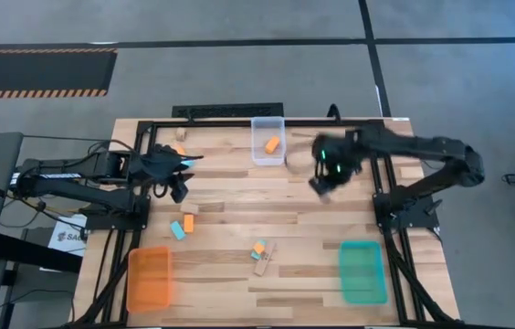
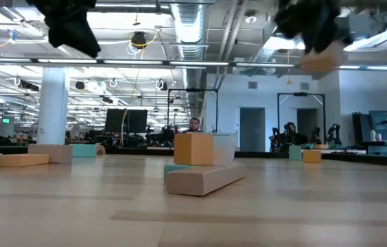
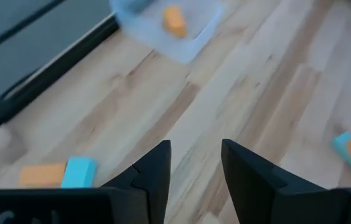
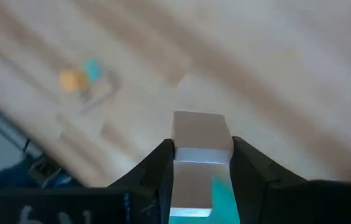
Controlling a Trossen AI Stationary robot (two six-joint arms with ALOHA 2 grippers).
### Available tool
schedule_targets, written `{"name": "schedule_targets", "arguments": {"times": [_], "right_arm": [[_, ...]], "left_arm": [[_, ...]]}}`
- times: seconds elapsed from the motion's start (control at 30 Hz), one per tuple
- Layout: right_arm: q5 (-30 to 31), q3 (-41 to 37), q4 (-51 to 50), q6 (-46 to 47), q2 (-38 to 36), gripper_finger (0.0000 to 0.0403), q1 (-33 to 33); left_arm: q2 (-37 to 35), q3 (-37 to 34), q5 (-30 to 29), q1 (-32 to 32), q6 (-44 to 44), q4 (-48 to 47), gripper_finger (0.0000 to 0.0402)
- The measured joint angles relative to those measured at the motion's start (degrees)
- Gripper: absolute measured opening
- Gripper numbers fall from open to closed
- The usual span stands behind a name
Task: Sort & place blocks by color
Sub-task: Put the light brown block into the transparent blue bin
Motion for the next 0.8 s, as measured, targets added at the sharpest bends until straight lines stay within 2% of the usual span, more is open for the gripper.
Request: {"name": "schedule_targets", "arguments": {"times": [0.2,0.37,0.57,0.8], "right_arm": [[2.8,0.0,1.0,25.2,-1.3,0.0135,22.0],[5.3,0.0,2.5,44.2,-0.2,0.0135,35.7],[6.6,0.0,3.2,60.5,3.0,0.0136,45.9],[6.5,0.0,5.8,68.1,7.6,0.0136,51.7]], "left_arm": [[0.0,0.0,5.3,0.0,7.9,9.5,0.013],[0.1,0.0,15.1,0.0,11.5,17.7,0.013],[1.4,0.0,26.4,0.0,13.0,23.1,0.013],[5.3,0.0,27.8,-0.1,12.0,23.9,0.013]]}}
